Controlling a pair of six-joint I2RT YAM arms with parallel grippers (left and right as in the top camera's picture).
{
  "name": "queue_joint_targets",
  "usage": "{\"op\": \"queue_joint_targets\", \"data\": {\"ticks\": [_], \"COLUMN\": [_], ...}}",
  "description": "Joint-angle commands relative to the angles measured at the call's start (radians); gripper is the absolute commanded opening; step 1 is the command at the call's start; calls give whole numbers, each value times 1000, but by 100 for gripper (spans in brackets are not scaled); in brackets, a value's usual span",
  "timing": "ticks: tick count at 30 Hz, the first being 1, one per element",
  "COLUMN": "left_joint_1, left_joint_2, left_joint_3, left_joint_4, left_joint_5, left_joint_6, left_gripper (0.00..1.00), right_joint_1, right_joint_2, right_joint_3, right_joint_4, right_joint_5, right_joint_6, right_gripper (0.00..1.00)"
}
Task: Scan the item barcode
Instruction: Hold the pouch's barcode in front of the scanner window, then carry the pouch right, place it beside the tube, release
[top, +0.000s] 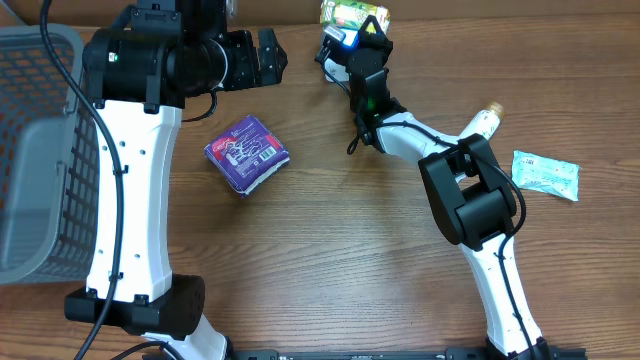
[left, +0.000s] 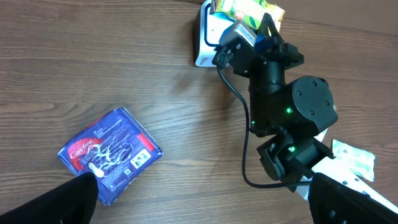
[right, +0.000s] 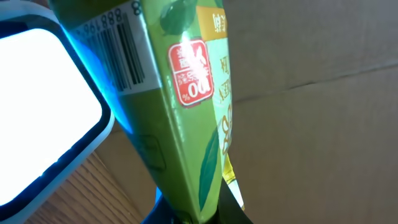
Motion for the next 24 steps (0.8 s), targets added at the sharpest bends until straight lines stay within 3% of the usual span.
{"op": "queue_joint_targets", "data": {"ticks": [1, 10, 15, 21, 24], "left_joint_1": [-6, -6, -6, -6, -6], "left_joint_2": [4, 4, 4, 4, 4], "left_joint_3": [-2, -2, -2, -2, -2], "left_joint_4": [3, 3, 3, 3, 3], "left_joint_5": [2, 2, 2, 2, 2], "left_joint_6": [12, 12, 12, 12, 12], "left_gripper": [100, 100, 100, 99, 100], "right_joint_1": [-6, 24, 44, 51, 56], "right_joint_2": [-17, -31, -118, -351, -524], "right_joint_3": [46, 46, 46, 46, 46], "right_joint_4": [-5, 29, -84, -382, -726], "right_joint_5": [-4, 37, 74, 155, 25], "right_joint_6": [44, 43, 71, 385, 679], "right_gripper": [4, 4, 4, 4, 4]}}
